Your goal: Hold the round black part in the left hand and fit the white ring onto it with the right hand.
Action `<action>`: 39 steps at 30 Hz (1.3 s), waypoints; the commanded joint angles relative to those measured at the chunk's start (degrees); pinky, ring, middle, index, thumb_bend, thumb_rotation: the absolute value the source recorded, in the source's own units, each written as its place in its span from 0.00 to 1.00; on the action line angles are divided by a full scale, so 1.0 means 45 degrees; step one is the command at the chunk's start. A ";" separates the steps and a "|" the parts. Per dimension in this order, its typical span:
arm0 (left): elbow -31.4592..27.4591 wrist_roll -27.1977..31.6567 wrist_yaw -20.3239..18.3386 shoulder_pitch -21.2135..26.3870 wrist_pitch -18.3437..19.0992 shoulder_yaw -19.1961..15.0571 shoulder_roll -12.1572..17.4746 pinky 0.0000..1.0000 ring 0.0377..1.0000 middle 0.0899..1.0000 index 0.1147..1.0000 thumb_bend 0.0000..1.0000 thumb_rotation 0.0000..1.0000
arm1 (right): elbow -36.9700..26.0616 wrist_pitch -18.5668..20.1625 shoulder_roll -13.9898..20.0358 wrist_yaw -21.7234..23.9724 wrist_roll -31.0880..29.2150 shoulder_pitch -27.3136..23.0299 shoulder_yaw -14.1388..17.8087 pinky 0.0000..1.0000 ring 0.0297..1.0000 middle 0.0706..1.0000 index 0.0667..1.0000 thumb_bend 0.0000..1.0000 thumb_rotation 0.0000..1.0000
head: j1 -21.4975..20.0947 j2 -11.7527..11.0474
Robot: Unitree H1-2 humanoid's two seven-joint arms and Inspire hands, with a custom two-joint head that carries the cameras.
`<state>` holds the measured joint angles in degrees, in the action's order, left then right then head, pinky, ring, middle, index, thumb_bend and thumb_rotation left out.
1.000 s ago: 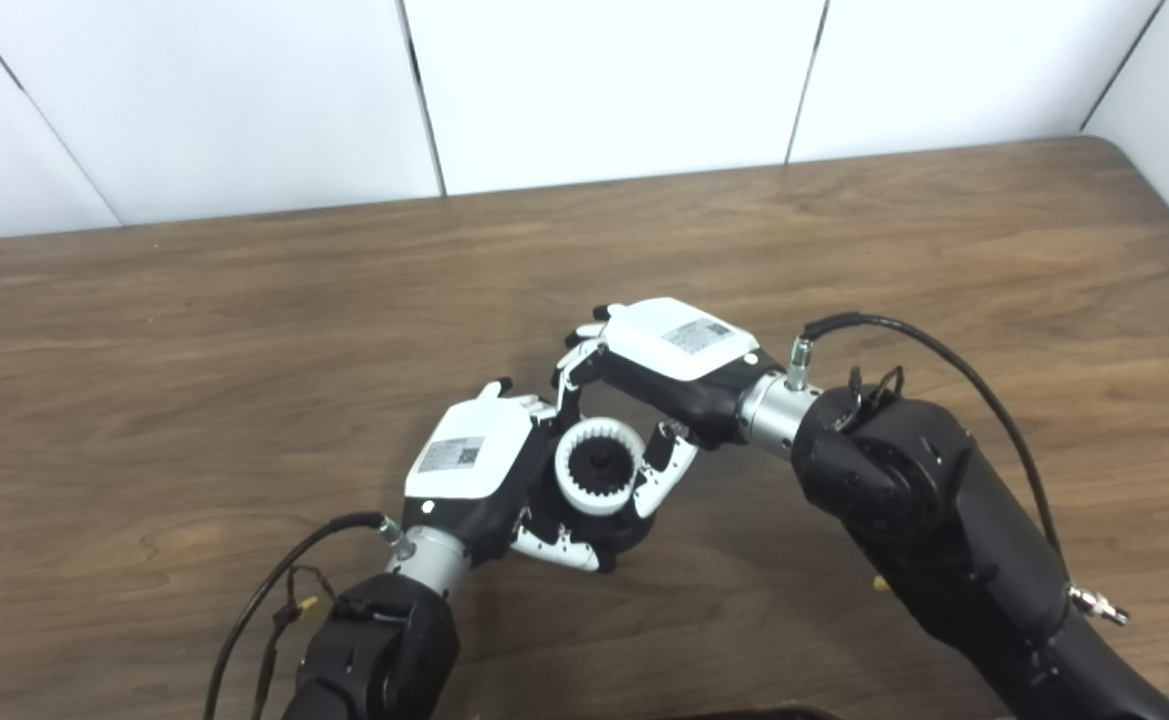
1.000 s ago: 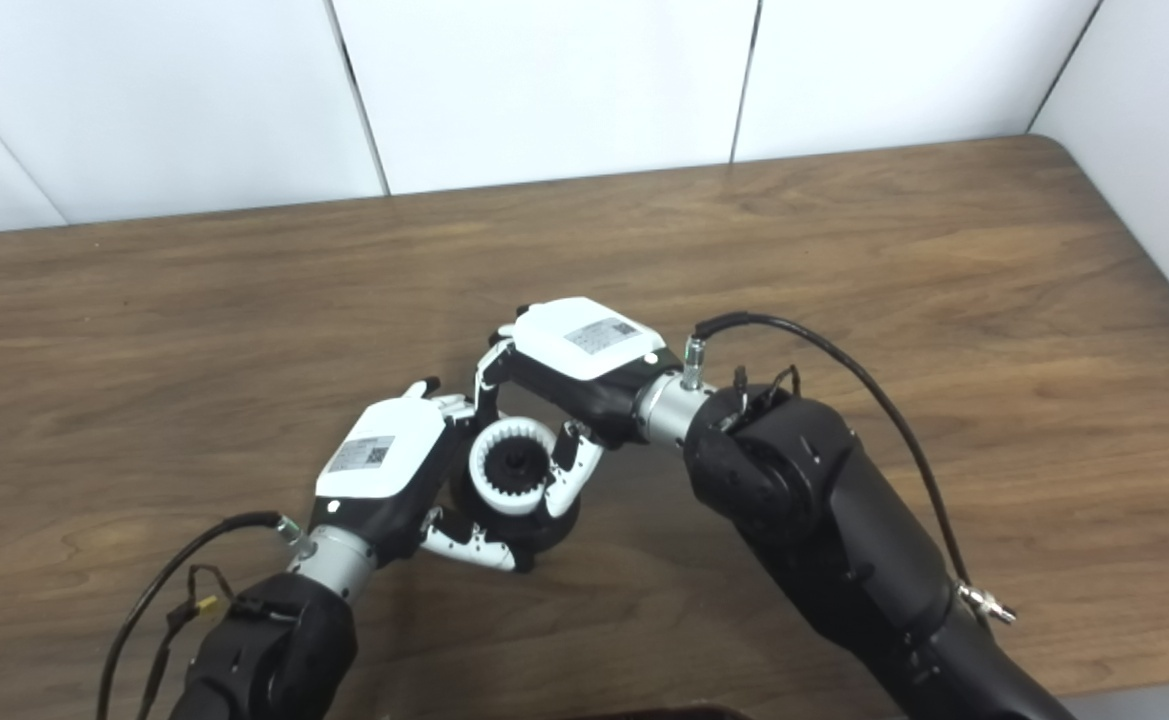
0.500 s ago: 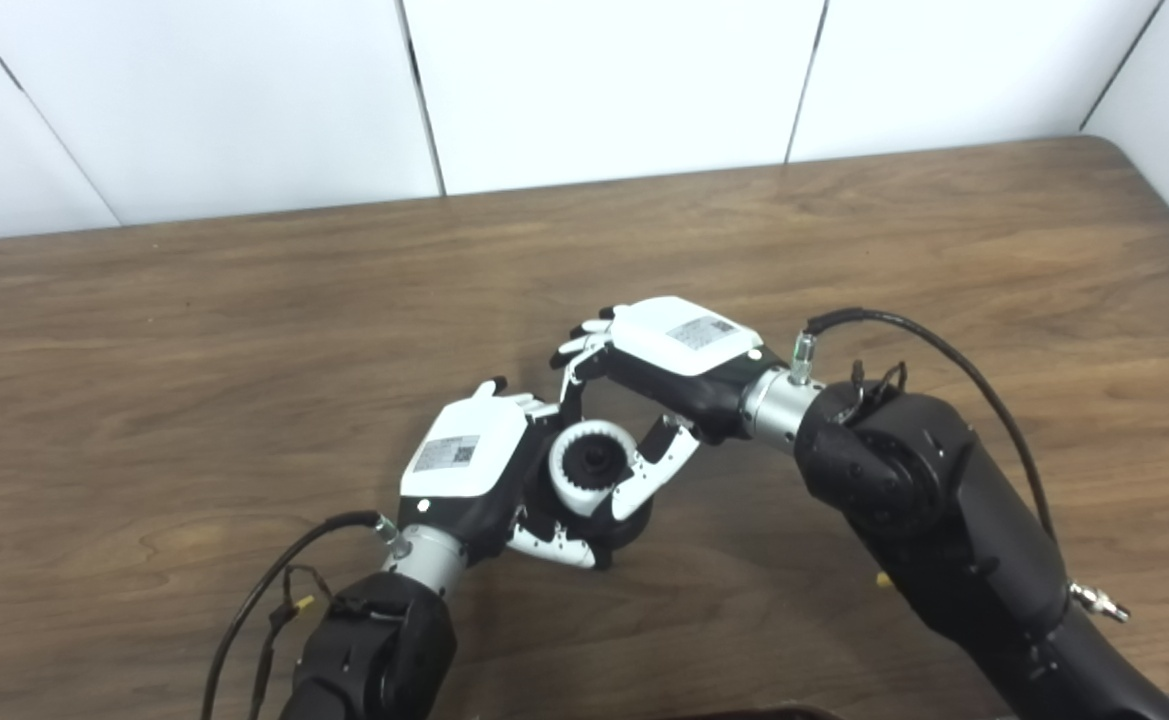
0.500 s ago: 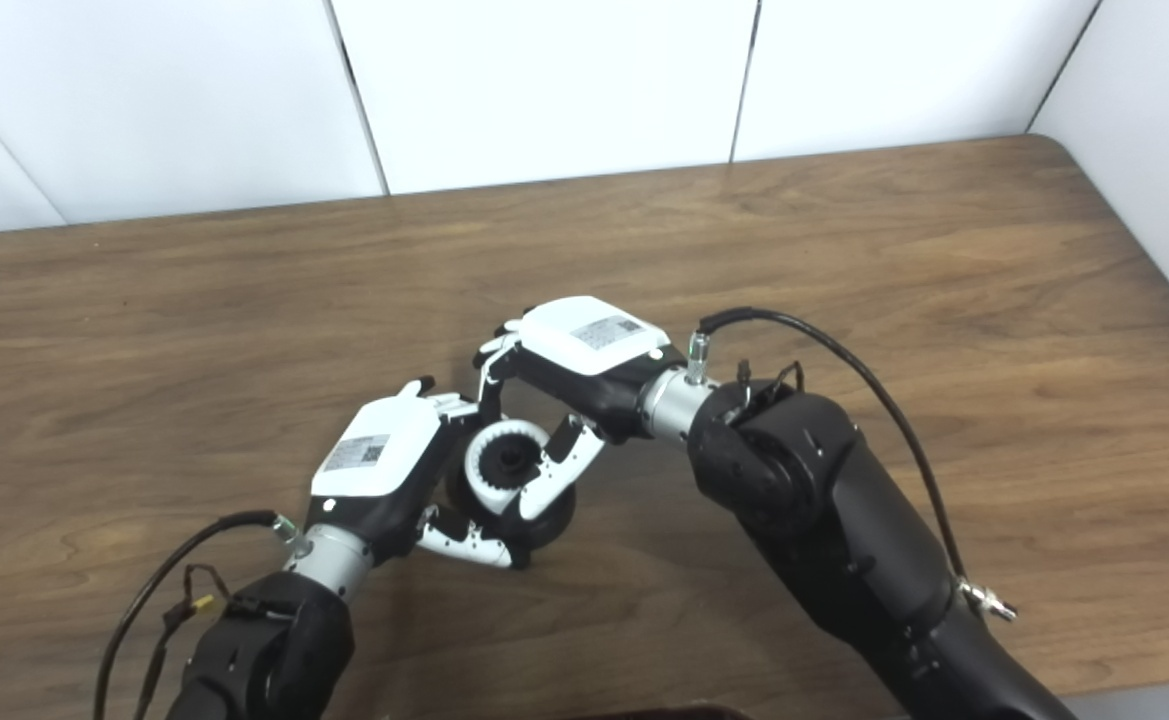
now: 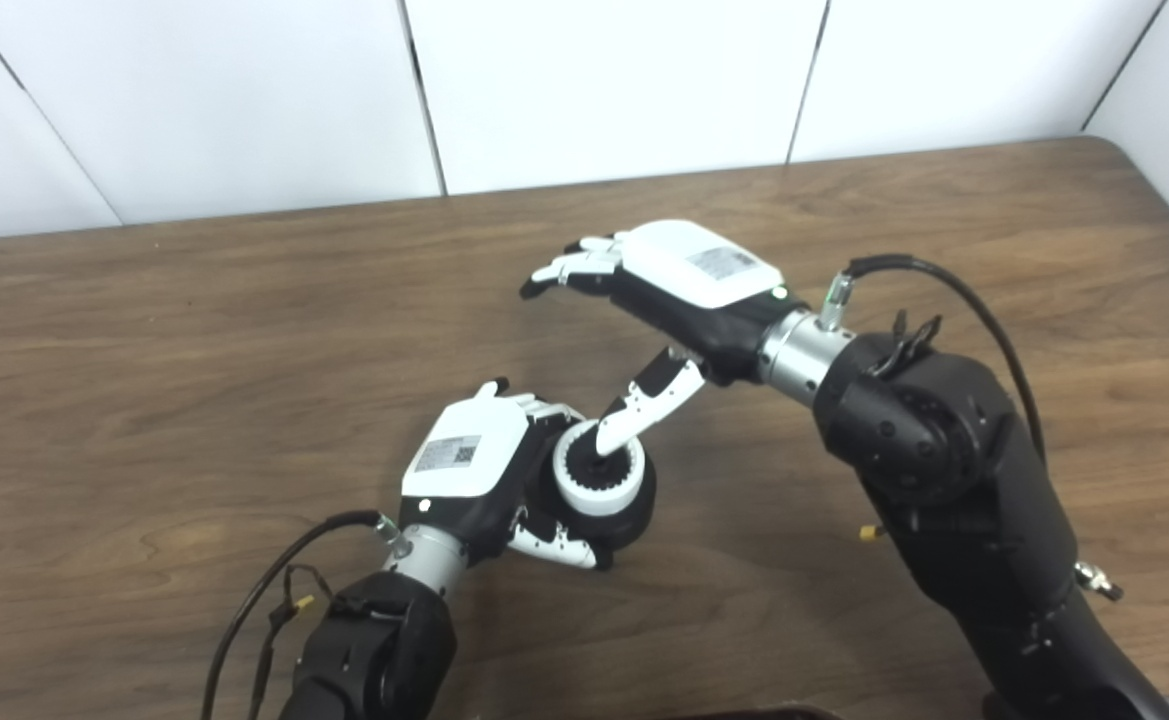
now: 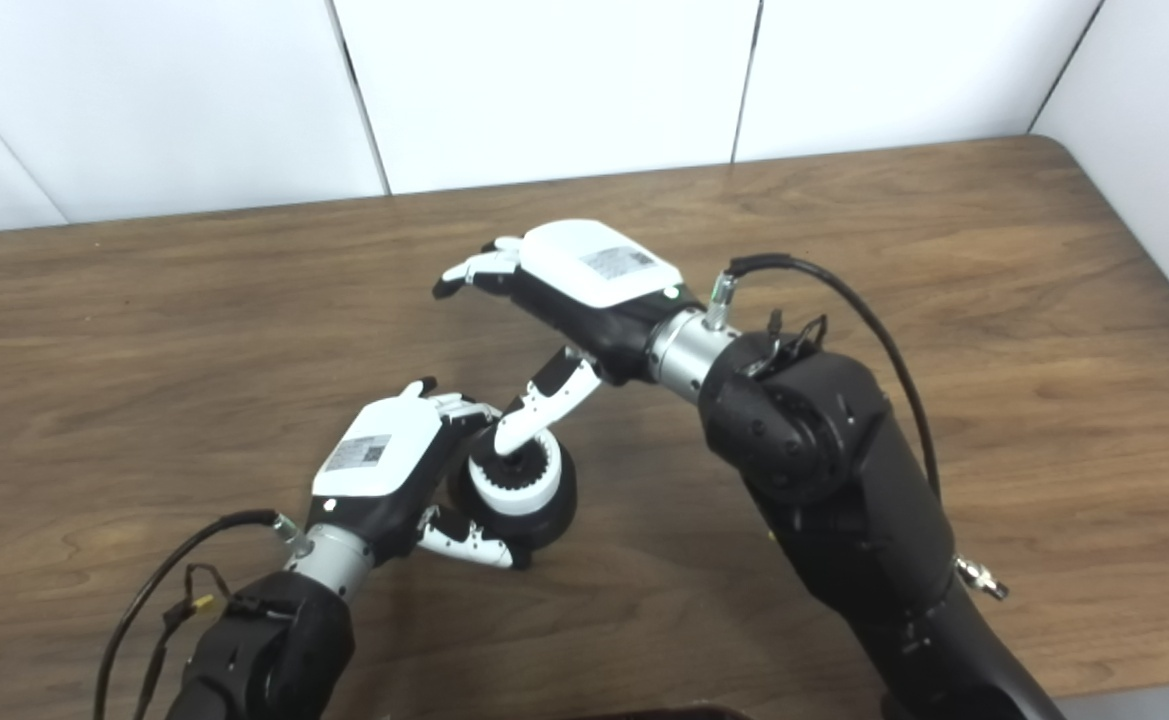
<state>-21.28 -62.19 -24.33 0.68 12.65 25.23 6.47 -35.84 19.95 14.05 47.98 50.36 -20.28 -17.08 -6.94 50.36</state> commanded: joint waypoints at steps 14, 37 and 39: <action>-0.0290 -0.1174 -0.1212 0.0478 -0.0013 0.0313 0.0464 0.99 0.89 0.79 0.63 0.87 0.29 | -0.0437 0.0441 0.0176 0.0255 -0.0025 -0.0529 0.0392 0.93 0.95 0.87 0.82 1.00 0.50 | -0.0013 -0.0025; -0.1374 -0.2533 -0.5532 0.1043 0.0241 -0.0082 0.0347 1.00 0.96 0.94 0.93 1.00 0.55 | -0.0382 0.0590 0.0313 0.0224 -0.0076 -0.0596 0.0541 0.94 0.95 0.90 0.83 1.00 0.43 | -0.0029 -0.0040; -0.1568 -0.2449 -0.5933 0.1162 0.0342 -0.0356 0.0272 1.00 0.97 0.95 0.94 1.00 0.53 | -0.0364 0.0593 0.0334 0.0229 -0.0096 -0.0609 0.0569 0.95 0.95 0.90 0.83 1.00 0.43 | -0.0029 -0.0040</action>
<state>-27.08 -72.52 -48.90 4.84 12.80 24.80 7.54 -36.06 22.55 14.99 49.74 50.08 -20.42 -15.38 -7.03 50.10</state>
